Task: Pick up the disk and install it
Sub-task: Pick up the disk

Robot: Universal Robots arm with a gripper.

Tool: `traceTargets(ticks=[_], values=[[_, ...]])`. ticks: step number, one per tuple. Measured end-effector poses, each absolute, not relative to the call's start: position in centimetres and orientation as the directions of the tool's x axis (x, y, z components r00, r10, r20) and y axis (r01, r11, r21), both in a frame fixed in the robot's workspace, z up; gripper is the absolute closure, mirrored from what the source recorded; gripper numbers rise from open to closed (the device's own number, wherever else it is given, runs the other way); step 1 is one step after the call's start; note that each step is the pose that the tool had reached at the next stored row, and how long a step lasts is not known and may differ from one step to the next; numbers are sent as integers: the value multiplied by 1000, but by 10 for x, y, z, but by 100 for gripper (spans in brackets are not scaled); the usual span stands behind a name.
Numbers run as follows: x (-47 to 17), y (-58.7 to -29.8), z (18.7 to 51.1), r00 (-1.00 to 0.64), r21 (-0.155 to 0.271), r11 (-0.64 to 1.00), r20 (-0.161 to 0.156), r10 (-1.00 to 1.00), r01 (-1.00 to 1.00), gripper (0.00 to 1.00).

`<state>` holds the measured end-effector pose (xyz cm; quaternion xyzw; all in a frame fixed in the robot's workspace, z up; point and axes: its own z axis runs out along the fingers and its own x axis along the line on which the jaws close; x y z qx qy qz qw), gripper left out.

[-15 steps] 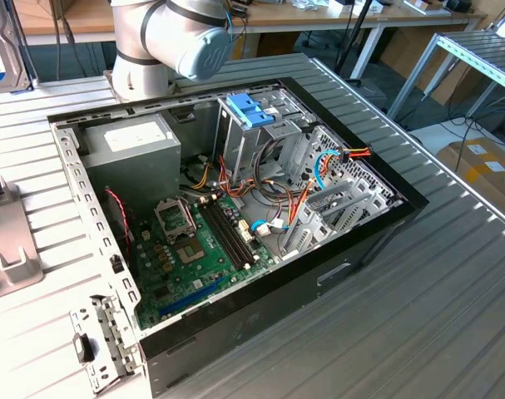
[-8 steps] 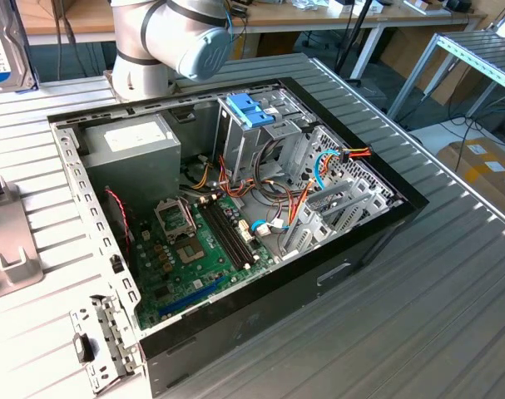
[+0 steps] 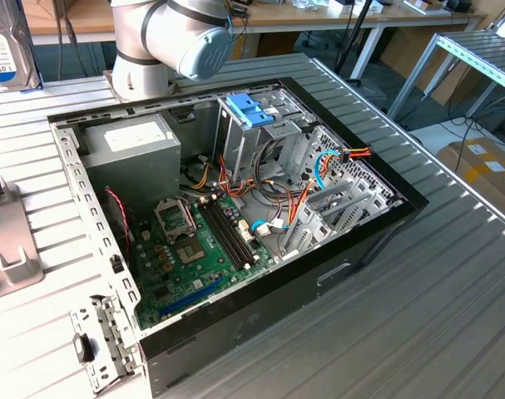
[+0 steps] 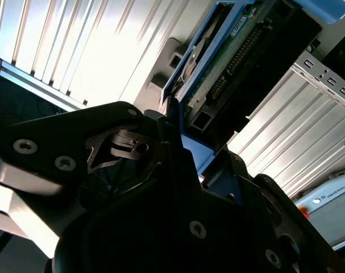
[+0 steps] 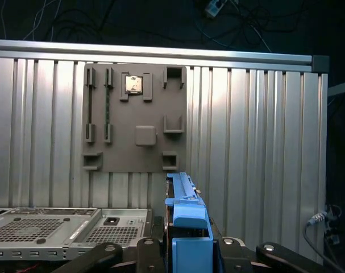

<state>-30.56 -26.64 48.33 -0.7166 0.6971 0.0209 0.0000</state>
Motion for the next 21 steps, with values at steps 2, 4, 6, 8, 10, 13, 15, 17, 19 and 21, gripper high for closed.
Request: traceTargets(ticks=[2,4,6,8,10,13,15,17,19,21], values=[[-304,-266,483,27,29,-28,-30,-999,-999,63],[-302,-266,483,27,29,-28,-30,-999,-999,63],[-300,-266,483,27,29,-28,-30,-999,-999,63],[-299,-266,483,27,29,-28,-30,-999,-999,63],[-298,-266,483,27,29,-28,-30,-999,-999,63],[-297,-266,483,27,29,-28,-30,-999,-999,63],[-295,-267,483,27,29,-28,-30,-999,-999,63],[-292,-267,483,27,29,-28,-30,-999,-999,63],[-287,-267,483,27,29,-28,-30,-999,-999,63],[-284,-267,483,27,29,-28,-30,-999,-999,63]])
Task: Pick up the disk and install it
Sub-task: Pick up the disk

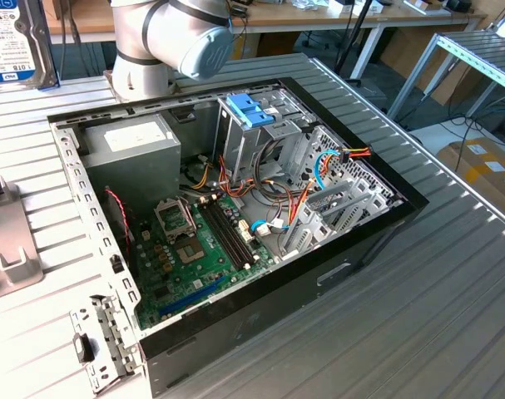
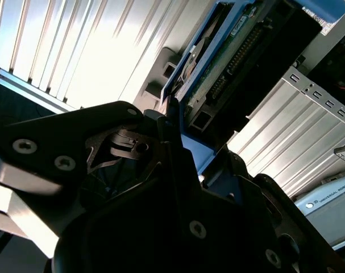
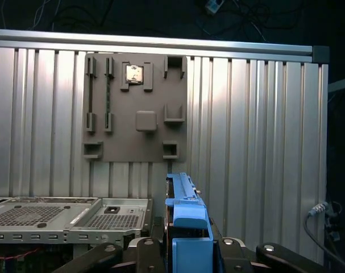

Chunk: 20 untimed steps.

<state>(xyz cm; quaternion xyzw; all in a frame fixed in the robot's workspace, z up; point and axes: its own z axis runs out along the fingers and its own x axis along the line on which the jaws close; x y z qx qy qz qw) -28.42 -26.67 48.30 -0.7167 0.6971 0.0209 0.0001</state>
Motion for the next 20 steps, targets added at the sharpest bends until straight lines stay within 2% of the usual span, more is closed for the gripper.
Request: traceTargets(ticks=[20], values=[[-273,-273,483,27,29,-28,-30,-999,-999,63]])
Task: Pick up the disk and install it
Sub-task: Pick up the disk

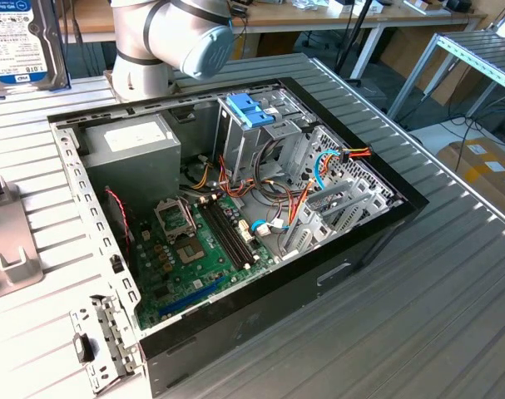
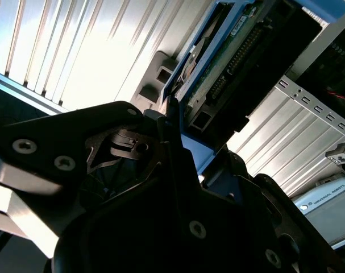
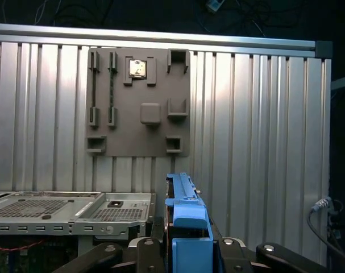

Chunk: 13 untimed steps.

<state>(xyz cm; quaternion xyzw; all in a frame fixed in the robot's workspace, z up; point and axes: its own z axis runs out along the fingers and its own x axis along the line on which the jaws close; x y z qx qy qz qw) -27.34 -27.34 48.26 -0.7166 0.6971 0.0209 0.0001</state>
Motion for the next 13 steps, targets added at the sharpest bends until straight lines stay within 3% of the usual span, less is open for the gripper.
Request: traceTargets(ticks=[13], values=[[-271,-282,482,27,29,-28,-30,-999,-999,63]])
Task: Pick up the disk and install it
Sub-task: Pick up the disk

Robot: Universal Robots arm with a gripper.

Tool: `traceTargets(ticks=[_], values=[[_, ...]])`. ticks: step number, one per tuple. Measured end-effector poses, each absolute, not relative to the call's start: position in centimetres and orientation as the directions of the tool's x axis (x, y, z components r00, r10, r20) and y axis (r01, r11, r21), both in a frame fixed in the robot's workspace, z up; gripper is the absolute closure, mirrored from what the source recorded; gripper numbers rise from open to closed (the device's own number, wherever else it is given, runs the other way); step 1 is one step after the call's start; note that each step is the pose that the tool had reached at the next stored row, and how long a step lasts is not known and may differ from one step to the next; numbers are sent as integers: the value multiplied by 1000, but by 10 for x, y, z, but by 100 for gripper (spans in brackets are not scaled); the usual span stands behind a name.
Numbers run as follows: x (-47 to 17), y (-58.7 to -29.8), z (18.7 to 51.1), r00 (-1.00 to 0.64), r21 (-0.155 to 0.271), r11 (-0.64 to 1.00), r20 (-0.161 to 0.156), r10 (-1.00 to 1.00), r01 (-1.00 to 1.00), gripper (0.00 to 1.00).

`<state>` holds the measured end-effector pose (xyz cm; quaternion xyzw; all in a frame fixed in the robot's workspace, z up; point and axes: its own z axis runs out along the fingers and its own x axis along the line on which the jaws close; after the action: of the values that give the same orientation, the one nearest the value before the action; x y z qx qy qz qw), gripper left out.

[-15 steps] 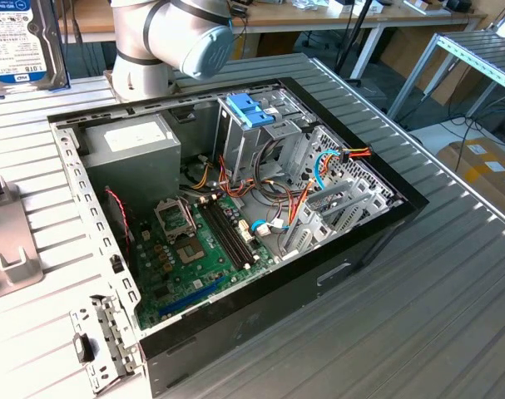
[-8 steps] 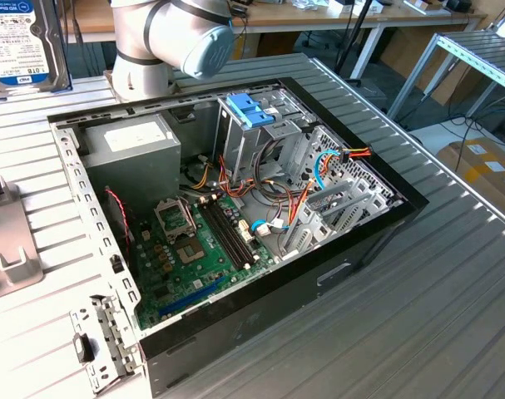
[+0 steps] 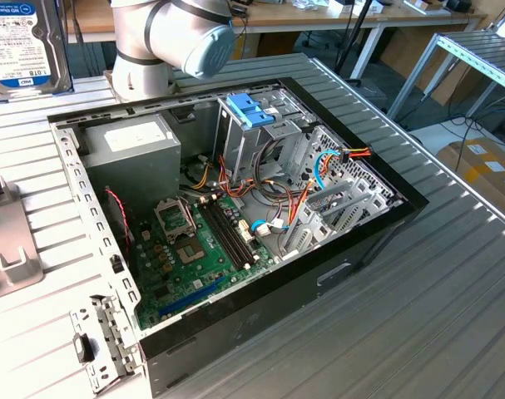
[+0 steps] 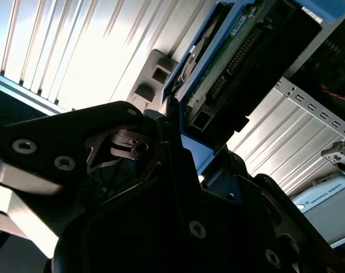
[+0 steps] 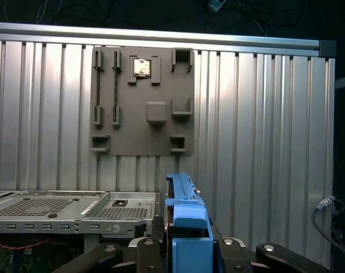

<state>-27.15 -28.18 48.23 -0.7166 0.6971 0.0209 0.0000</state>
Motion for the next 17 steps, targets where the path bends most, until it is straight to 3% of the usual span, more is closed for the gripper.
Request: traceTargets(ticks=[17], values=[[-269,-293,482,27,29,-28,-30,-999,-999,63]])
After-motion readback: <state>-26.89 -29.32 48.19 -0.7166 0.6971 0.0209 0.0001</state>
